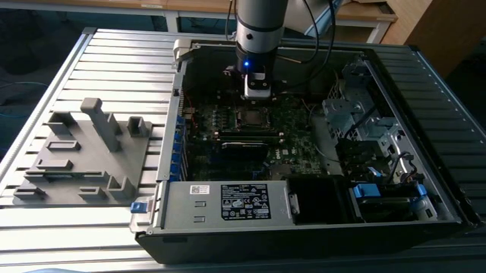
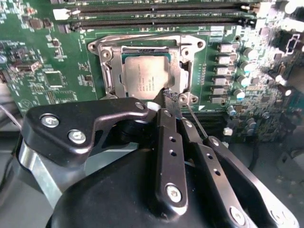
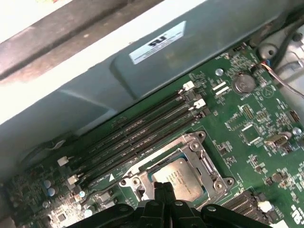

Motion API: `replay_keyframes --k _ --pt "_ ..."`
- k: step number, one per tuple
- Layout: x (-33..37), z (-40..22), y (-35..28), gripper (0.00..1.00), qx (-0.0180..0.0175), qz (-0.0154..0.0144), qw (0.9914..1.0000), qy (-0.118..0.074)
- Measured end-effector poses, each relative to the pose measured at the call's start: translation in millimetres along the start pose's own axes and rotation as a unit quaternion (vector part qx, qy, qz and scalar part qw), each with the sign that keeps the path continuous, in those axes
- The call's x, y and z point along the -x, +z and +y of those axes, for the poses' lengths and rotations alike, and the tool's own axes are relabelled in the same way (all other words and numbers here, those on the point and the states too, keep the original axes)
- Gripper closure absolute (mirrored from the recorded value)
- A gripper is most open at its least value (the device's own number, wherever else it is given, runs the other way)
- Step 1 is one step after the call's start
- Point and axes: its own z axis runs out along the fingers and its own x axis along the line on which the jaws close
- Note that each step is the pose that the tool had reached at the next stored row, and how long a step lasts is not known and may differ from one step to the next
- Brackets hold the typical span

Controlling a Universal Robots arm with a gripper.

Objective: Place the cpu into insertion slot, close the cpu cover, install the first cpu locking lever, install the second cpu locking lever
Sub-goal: 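Close the cpu cover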

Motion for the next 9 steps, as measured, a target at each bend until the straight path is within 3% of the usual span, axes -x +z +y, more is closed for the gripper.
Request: replay_keyframes --k 5,9 --pt "0.0 0.0 1.1 0.89 -0.0008 0.0021 0.99951 -0.031" --pt "0.1 -0.1 1.8 0.89 -0.0016 0.0038 0.99832 -0.058"
